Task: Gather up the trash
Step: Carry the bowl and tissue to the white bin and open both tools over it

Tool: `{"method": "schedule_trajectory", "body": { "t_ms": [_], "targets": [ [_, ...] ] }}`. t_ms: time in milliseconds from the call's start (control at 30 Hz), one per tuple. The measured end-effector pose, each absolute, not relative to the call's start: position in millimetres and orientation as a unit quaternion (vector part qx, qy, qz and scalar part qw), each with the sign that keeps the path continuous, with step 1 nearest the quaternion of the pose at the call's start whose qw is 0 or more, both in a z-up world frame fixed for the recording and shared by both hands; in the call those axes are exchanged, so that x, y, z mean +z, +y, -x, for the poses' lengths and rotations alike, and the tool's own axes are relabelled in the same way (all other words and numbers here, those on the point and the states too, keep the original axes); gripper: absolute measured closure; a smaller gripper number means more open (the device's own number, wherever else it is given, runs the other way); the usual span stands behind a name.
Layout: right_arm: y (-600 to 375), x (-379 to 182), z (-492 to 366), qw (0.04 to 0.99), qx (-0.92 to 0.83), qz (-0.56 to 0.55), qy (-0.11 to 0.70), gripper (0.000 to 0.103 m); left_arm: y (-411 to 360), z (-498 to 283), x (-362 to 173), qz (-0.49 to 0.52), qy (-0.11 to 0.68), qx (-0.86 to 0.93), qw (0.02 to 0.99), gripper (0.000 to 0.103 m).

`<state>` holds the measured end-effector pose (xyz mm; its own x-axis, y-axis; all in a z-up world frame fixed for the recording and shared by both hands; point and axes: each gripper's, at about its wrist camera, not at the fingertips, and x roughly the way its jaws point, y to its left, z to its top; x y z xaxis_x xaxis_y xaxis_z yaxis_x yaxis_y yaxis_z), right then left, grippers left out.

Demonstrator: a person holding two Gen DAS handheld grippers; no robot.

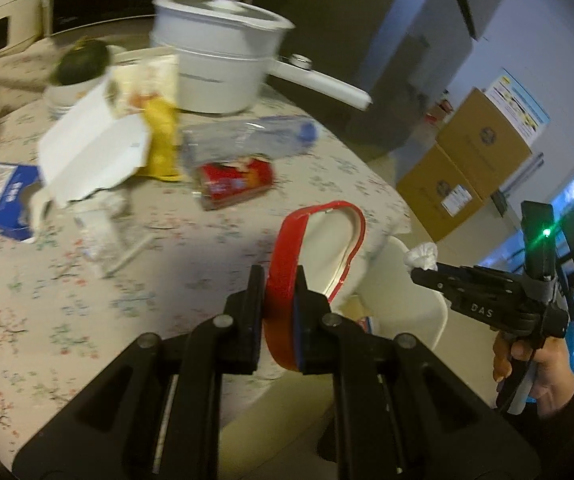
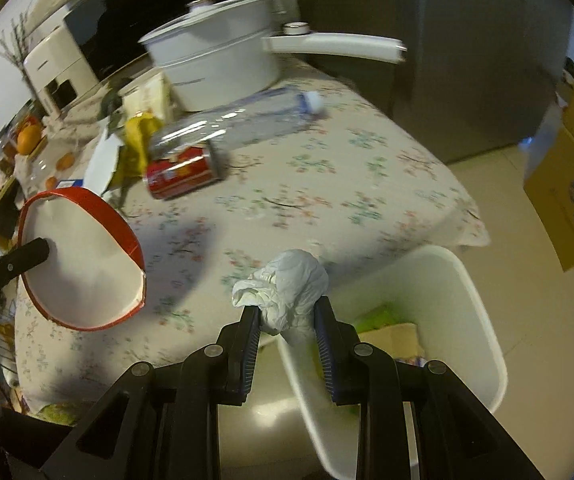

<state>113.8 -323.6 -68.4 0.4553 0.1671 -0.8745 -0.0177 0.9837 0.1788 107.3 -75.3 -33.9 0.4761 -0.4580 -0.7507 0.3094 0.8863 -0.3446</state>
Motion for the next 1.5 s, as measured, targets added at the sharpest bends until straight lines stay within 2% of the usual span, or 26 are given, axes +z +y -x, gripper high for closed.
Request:
{"method": "schedule_trajectory", "body": {
  "t_ms": [500, 1000, 1100, 1167, 1233, 1500],
  "targets": [
    [-400, -86, -88, 0.839, 0.002, -0.109, 0.533, 0.075, -197, -95, -64, 0.013, 0.472, -0.296, 0.83, 0.089],
    [-426, -103, -76, 0.826, -0.03, -0.12, 0.55, 0.074, -241, -96, -111, -0.042, 0.484, -0.305, 0.819, 0.089],
    [-428, -105, -76, 0.824, -0.035, -0.121, 0.553, 0.074, -239, -97, -112, -0.044, 0.486, -0.302, 0.819, 0.075],
    [-428, -106, -76, 0.823, -0.036, -0.122, 0.554, 0.073, -236, -97, -109, -0.046, 0.483, -0.293, 0.824, 0.053],
    [-427, -106, -77, 0.823, -0.036, -0.121, 0.555, 0.073, -231, -97, -104, -0.047, 0.476, -0.283, 0.831, 0.043],
    [-419, -107, -79, 0.822, -0.032, -0.115, 0.557, 0.073, -204, -95, -87, -0.062, 0.455, -0.256, 0.851, 0.025]
  ]
}}
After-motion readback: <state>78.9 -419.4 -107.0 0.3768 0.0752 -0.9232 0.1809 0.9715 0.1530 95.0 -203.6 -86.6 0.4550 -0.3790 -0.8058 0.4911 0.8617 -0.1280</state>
